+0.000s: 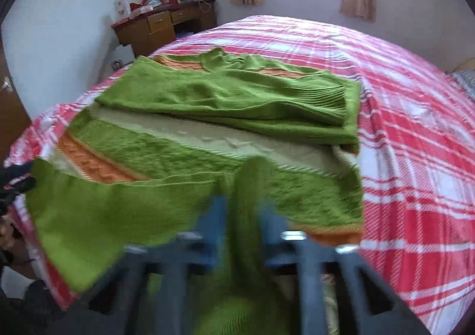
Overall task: Fold small clothes
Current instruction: 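Grasp the sweater hem edge with the left gripper beside the right gripper, then lift the hem with both grippers and fold it over toward the collar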
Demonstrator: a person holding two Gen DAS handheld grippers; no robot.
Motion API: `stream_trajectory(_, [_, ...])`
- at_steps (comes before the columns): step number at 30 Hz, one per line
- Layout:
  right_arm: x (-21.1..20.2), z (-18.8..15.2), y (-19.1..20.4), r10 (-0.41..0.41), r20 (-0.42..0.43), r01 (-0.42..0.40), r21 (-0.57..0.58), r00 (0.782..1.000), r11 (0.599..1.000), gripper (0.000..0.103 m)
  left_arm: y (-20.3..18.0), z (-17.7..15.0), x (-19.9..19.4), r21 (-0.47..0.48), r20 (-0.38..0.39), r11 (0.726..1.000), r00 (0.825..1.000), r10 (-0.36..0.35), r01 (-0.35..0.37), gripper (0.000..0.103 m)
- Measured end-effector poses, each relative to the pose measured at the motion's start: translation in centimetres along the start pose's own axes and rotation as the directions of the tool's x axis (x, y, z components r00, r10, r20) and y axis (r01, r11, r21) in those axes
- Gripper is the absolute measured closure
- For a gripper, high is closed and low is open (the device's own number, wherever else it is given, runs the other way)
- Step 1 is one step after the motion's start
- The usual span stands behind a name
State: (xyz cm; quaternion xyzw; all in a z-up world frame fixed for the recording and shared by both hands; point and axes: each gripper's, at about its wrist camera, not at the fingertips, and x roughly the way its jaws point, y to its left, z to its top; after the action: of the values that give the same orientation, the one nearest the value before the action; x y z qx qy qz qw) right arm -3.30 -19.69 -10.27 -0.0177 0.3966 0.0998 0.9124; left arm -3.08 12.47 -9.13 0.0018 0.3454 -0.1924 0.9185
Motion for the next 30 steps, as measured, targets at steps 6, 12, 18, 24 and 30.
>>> stream_trajectory(6, [-2.9,-2.1,-0.3,-0.067,0.042,0.065,0.044,0.997,0.997,0.091,0.4,-0.4,1.0,-0.051,-0.032,0.998,0.999,-0.029,0.028,0.048])
stream_trajectory(12, [-3.9,-4.6,-1.1,-0.079,0.046,0.072,0.122,0.996,0.990,0.091,0.7,-0.7,1.3,-0.086,-0.046,0.996,0.999,-0.010,0.006,0.089])
stream_trajectory(18, [-3.6,-4.6,-1.1,-0.073,0.046,0.066,0.146,0.996,0.987,0.091,0.2,-1.0,1.8,-0.045,-0.075,0.999,0.997,0.009,-0.012,0.087])
stream_trajectory(24, [-3.7,-4.6,-1.0,-0.081,0.041,0.074,0.157,0.996,0.985,0.091,0.2,-0.9,1.6,-0.054,-0.035,0.998,0.999,0.008,-0.010,0.097])
stream_trajectory(30, [-7.1,-2.4,-0.2,-0.065,0.133,0.047,0.138,0.989,0.989,0.091,1.0,1.4,0.6,-0.128,-0.003,0.992,1.000,0.001,-0.002,0.097])
